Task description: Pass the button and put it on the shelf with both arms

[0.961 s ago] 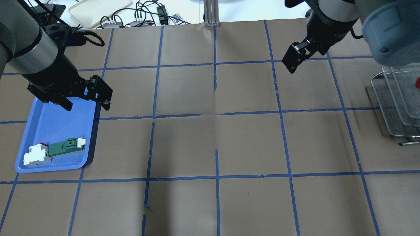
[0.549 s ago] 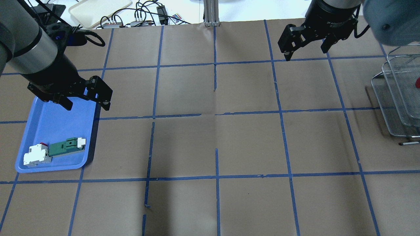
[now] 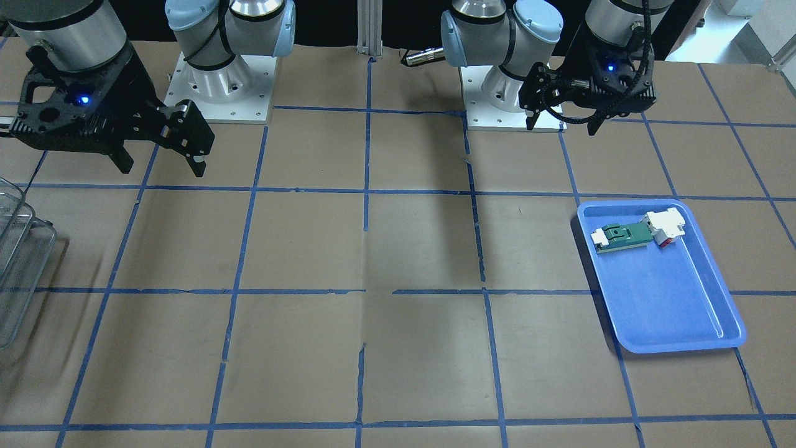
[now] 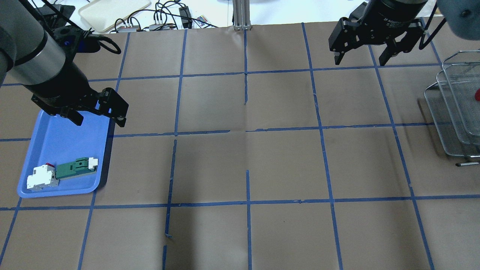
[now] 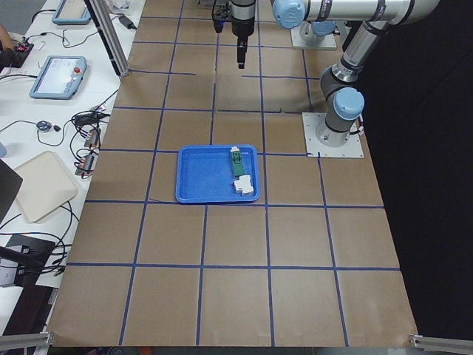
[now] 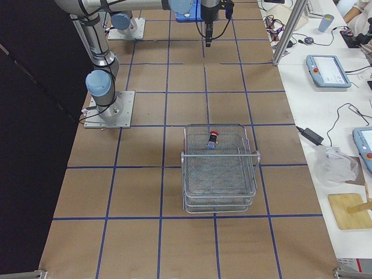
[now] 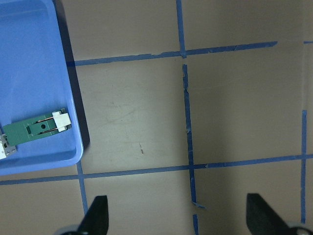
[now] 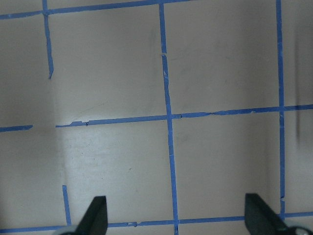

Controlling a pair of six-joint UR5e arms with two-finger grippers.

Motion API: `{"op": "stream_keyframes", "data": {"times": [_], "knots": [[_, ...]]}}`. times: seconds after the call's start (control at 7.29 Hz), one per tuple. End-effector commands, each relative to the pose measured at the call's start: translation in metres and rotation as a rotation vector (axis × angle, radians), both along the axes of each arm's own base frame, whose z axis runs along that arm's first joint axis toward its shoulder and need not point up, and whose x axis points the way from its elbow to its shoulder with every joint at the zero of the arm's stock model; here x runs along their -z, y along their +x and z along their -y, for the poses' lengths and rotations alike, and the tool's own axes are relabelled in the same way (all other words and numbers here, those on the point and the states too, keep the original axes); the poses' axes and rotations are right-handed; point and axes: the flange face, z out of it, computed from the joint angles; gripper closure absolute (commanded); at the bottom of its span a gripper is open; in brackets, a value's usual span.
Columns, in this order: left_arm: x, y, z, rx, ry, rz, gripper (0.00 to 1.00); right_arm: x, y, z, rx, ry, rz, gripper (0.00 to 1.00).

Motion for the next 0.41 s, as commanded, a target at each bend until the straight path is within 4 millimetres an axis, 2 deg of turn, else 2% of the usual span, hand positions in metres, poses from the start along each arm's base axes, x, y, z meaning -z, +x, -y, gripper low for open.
{"op": "stream_keyframes", "data": {"times": [0.0,0.27], "knots": [[0.0008,0.0000,0.0005,-0.001,0.002,0.000,0.00,0.0024,0.0017,-0.0013,0.059,0.011,0.003,0.00],[0.0000,0.0002,0.0001,0.003,0.000,0.001,0.00,0.0033,0.0016,-0.0015,0.069,0.014,0.001,0.00]]}}
